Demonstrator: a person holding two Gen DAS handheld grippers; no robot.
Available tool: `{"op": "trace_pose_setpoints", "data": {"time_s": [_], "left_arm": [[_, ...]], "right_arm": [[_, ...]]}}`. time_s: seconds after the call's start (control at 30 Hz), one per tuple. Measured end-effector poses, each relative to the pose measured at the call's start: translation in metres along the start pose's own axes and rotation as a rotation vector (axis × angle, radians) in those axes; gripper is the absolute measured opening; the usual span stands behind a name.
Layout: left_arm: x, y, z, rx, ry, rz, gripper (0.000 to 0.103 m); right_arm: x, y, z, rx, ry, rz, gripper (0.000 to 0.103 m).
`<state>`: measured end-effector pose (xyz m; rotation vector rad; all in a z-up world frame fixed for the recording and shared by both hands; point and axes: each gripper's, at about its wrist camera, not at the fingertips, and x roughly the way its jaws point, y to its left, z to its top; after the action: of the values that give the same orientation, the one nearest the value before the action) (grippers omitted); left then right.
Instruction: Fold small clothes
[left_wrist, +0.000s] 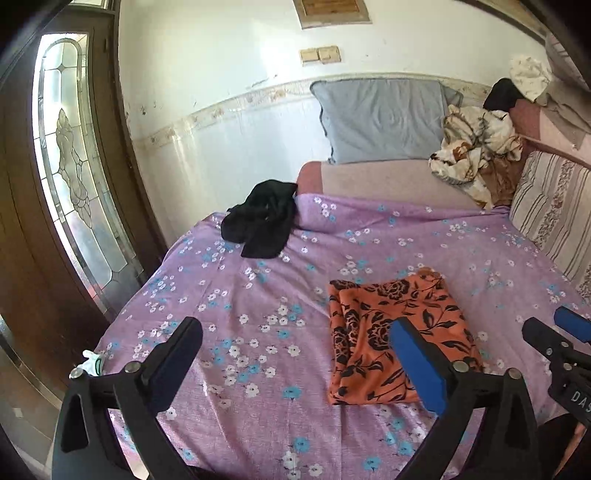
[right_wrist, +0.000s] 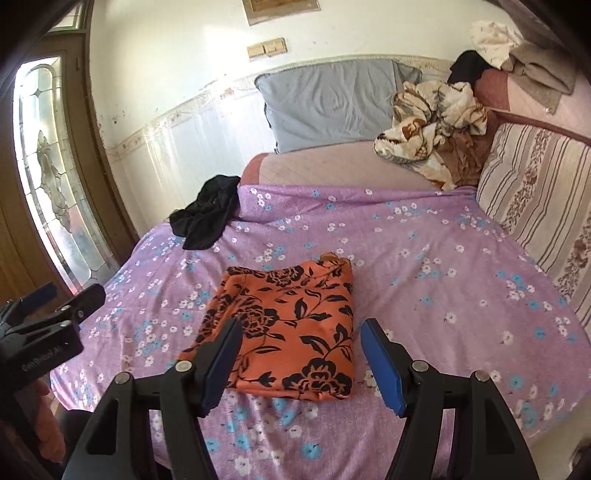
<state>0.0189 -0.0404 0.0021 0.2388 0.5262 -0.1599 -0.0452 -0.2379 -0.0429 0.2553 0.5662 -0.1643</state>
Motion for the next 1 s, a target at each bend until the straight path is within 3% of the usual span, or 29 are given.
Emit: {"op": "trace_pose_setpoints", "data": {"time_s": [0.4,1.0], "left_arm": [[-0.044,0.018,0.009,-0.073,-0.052,-0.099,0.102],[-0.041,0.034,0.006,-0.104,-0.034,-0.069,0.102]], "right_arm": [[-0.045,0.023,0.007,-0.057,-0.065,0.000,0.071],[-0.036,0.028,0.001,-0.066,-0.020,-0.004,0.071]]}}
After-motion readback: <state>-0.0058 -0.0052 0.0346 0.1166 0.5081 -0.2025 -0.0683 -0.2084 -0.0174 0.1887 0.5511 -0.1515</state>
